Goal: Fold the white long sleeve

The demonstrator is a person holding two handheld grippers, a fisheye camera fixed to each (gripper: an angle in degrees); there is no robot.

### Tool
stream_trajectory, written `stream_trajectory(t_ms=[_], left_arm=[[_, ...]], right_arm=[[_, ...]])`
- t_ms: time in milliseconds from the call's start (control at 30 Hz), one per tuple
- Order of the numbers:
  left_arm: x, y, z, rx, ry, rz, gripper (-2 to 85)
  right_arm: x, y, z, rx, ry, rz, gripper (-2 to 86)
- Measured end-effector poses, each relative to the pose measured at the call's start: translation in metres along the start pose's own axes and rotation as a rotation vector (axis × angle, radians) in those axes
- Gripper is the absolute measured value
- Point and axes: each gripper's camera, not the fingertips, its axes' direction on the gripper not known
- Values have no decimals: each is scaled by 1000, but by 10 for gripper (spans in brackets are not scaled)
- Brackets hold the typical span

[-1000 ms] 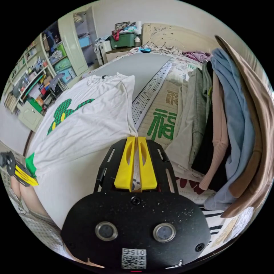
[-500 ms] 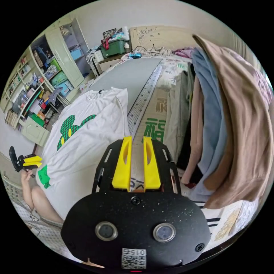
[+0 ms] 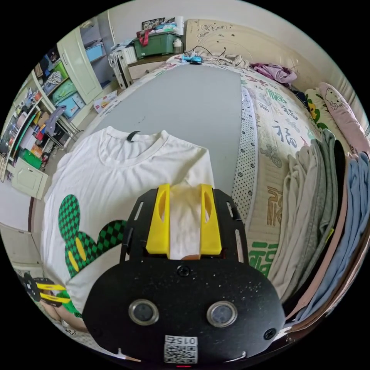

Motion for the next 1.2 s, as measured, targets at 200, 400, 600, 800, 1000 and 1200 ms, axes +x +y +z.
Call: stream_trajectory(t_ms=[200, 400, 600, 800, 1000, 1200], left_arm=[[3, 6, -8, -3, -18, 60, 8], [13, 20, -29, 61, -76, 60, 6], [-2, 22, -24, 0, -87, -1, 66], [6, 45, -77, 303, 57, 23, 82], [68, 34, -59, 285, 110, 146, 82], [110, 17, -11, 162, -1, 138, 86]], right_arm=[[2, -15, 5, 34, 105, 2, 21], [14, -12, 0, 69, 114, 42, 29], [43, 26, -55, 124, -86, -9, 103], [100, 177, -149, 263, -249, 42, 86], [113, 310, -185, 297, -296, 153, 77], [111, 327, -176, 264, -335, 172, 77]])
